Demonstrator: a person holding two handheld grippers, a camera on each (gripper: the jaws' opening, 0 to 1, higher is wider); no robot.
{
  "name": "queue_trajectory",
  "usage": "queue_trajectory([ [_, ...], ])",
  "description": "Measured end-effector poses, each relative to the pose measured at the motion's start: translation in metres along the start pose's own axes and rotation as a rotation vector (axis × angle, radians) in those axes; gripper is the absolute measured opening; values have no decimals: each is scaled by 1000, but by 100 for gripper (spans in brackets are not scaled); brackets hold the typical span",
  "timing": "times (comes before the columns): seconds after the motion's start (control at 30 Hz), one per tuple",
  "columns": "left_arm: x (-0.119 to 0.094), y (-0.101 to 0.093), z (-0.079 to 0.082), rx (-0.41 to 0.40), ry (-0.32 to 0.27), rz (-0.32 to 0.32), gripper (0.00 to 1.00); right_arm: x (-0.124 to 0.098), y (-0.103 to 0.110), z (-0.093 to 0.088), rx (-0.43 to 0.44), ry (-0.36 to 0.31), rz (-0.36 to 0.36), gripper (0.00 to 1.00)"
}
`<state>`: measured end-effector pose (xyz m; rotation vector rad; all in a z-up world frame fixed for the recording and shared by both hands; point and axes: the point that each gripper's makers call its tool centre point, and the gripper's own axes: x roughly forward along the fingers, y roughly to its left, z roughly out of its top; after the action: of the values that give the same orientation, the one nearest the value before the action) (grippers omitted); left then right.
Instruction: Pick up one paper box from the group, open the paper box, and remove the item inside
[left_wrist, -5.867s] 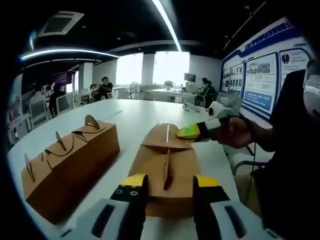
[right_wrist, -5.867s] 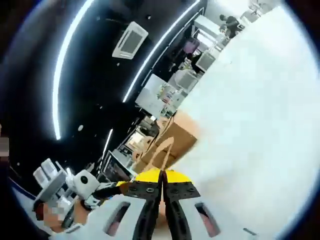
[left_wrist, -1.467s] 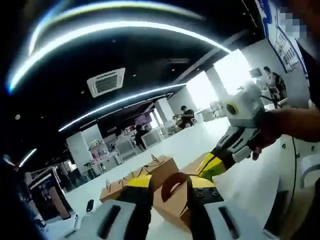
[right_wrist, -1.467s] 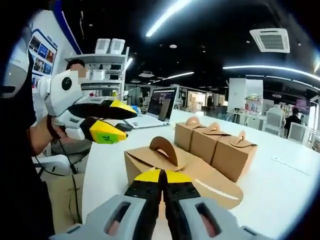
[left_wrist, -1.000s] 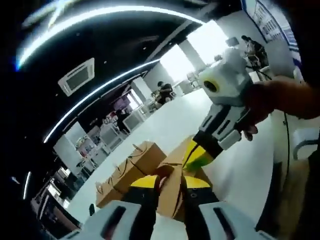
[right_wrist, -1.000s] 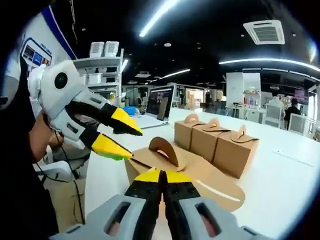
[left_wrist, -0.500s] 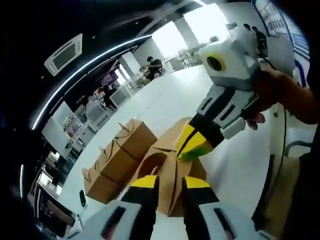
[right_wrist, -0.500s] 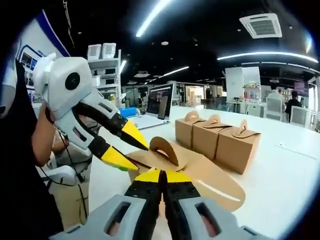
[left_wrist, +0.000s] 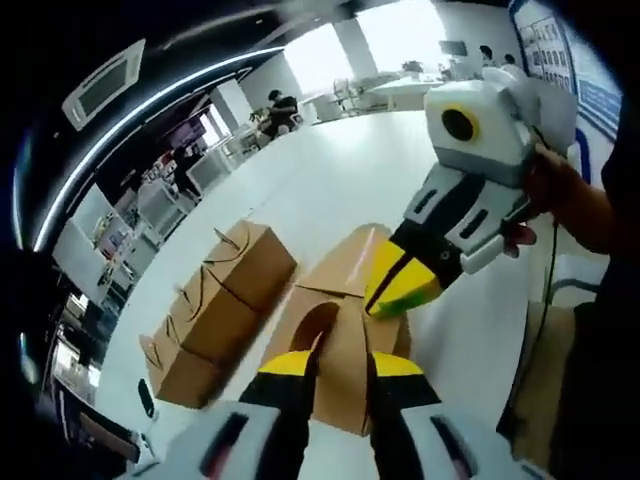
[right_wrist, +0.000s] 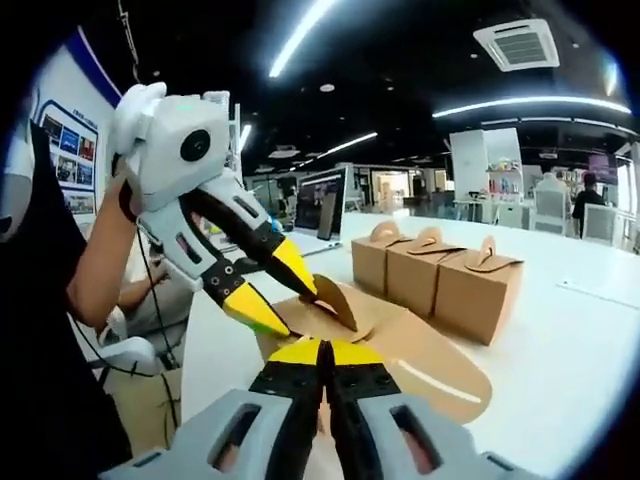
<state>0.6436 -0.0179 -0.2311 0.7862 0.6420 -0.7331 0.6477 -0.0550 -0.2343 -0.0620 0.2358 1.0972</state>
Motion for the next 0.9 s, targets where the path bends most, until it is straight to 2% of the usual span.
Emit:
queue_trajectory([
  [0.07, -1, 0, 4, 56, 9, 42, 24, 0, 0, 0, 8, -5, 3, 3],
  [0.17, -5, 0, 14, 146, -23, 134, 24, 0, 0, 0, 11, -6, 6, 2],
  [0.27, -5, -1, 15, 172, -39, 220, 23, 1, 1, 0, 5, -2, 7, 2],
  [0.4, -3, -5, 9, 186, -47, 302, 19, 2, 1, 0, 6, -2, 10, 3],
  [0.57, 4, -14, 3, 203, -57, 335, 5, 4, 1, 1, 14, -6, 10, 3],
  [0.6, 2, -11, 2, 192, -58, 366, 5, 5, 1, 1, 14, -5, 10, 3],
  [0.67, 3, -10, 2, 186, -69, 375, 5, 7, 2, 1, 11, -2, 12, 3],
  [0.77, 2, -7, 2, 123, -104, 383, 5, 8, 2, 1, 5, 4, 11, 3],
  [0.9, -3, 1, 7, 7, -216, 397, 4, 8, -1, 1, 2, 12, 2, 3],
])
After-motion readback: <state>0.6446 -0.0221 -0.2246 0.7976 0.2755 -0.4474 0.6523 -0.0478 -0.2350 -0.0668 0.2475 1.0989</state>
